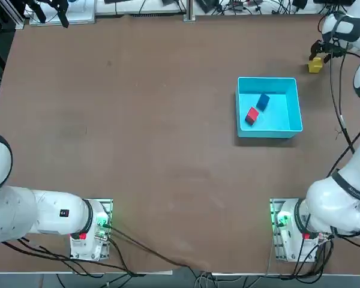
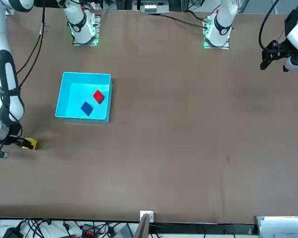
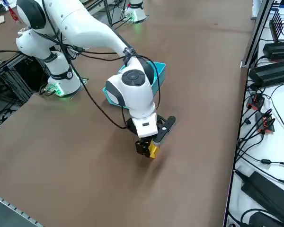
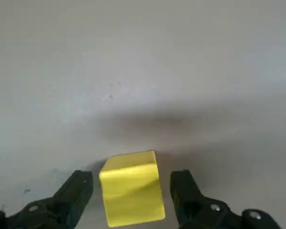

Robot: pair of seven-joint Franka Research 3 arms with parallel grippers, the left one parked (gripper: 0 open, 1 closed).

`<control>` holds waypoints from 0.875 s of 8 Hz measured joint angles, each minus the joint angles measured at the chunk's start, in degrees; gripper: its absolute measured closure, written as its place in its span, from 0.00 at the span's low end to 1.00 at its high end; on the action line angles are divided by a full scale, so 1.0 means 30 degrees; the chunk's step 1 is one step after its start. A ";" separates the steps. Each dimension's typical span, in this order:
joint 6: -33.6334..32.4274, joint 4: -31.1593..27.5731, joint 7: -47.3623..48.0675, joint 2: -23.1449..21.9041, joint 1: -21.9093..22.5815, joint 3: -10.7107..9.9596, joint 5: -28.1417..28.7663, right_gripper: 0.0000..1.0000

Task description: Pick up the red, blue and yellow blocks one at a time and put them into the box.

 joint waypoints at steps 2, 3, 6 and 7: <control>0.0000 -0.0200 0.0016 0.0051 0.0009 -0.0001 -0.0004 0.00; 0.0001 -0.0249 0.0022 0.0103 0.0009 -0.0002 -0.0005 0.03; 0.0011 -0.0297 0.0026 0.0158 0.0007 -0.0015 -0.0082 0.18; 0.0028 -0.0287 0.0026 0.0119 0.0007 -0.0016 -0.0085 0.29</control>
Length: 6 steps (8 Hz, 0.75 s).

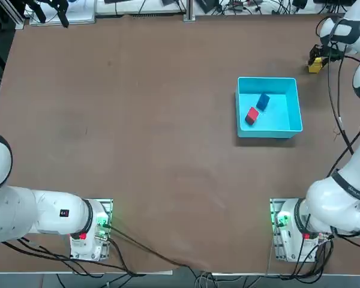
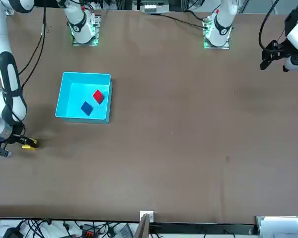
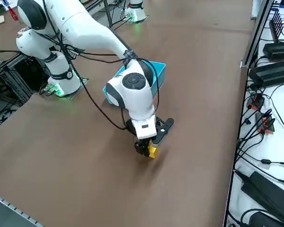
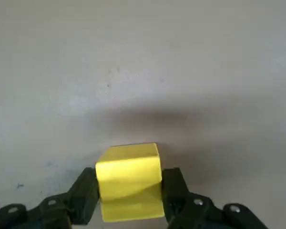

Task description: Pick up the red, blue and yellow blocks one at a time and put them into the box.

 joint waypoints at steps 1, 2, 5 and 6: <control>0.0000 0.0007 0.0000 0.0000 -0.0001 -0.0001 -0.0002 0.29; -0.0145 0.0072 0.0000 -0.0138 -0.0004 -0.0010 -0.0033 0.29; -0.3668 0.0546 -0.0015 -0.2855 -0.0039 -0.0037 -0.0196 0.29; -0.5740 0.0593 -0.0014 -0.4364 0.0091 0.0031 -0.0197 0.29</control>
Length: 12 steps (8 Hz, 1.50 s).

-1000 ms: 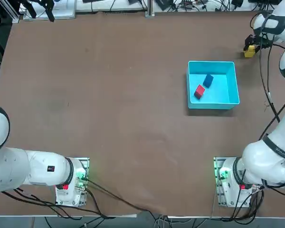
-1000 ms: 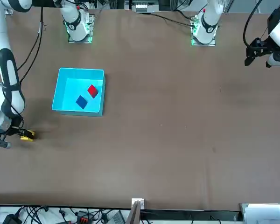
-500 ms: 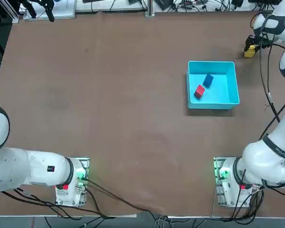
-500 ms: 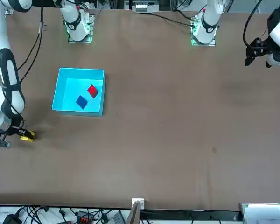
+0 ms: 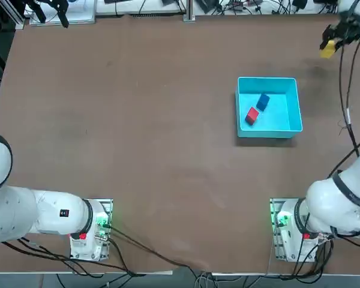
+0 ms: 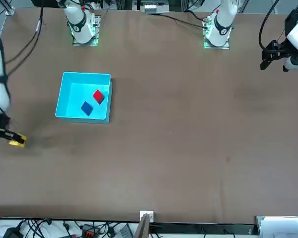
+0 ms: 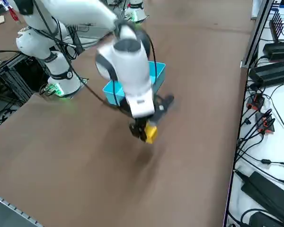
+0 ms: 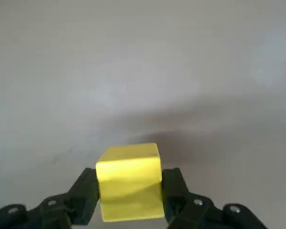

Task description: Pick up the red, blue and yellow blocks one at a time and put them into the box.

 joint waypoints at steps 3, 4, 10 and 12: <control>-0.3984 -0.0890 0.2343 -0.3718 0.1729 0.0310 0.0010 0.29; -0.4057 -0.1983 0.4215 -0.4696 0.2926 0.0381 0.0004 0.29; 0.0703 -1.1475 1.1081 -0.8138 0.9363 0.0543 -0.0039 0.29; 0.1962 -1.3660 1.2445 -0.8271 1.0776 0.0541 -0.0352 0.29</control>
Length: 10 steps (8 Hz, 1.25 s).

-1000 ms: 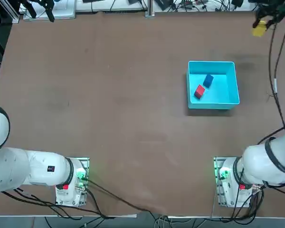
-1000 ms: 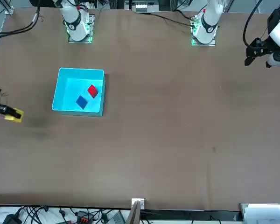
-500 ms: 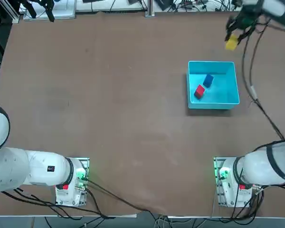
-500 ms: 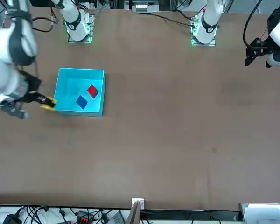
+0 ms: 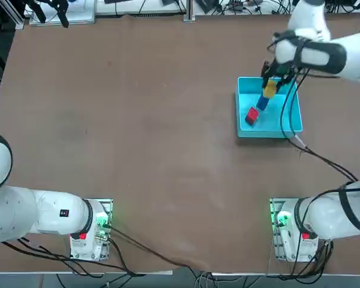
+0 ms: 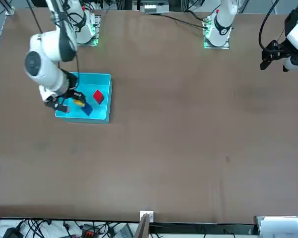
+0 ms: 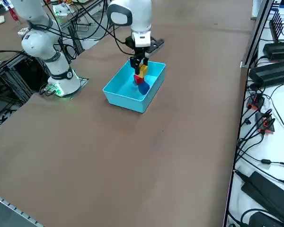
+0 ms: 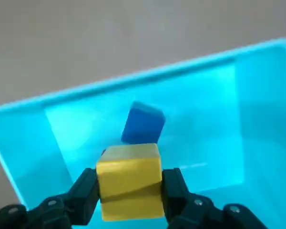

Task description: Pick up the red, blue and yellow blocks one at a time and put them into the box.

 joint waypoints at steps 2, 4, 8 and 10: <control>0.0369 -0.0728 0.1973 0.0273 0.1062 0.0006 -0.1272 0.29; 0.0713 -0.0816 0.2527 0.0819 0.1321 -0.0007 -0.1662 0.29; 0.0986 -0.0666 0.2546 0.0920 0.1301 -0.0170 -0.1677 0.00; 0.0993 -0.0196 0.2542 0.0758 0.1300 -0.0197 -0.1695 0.00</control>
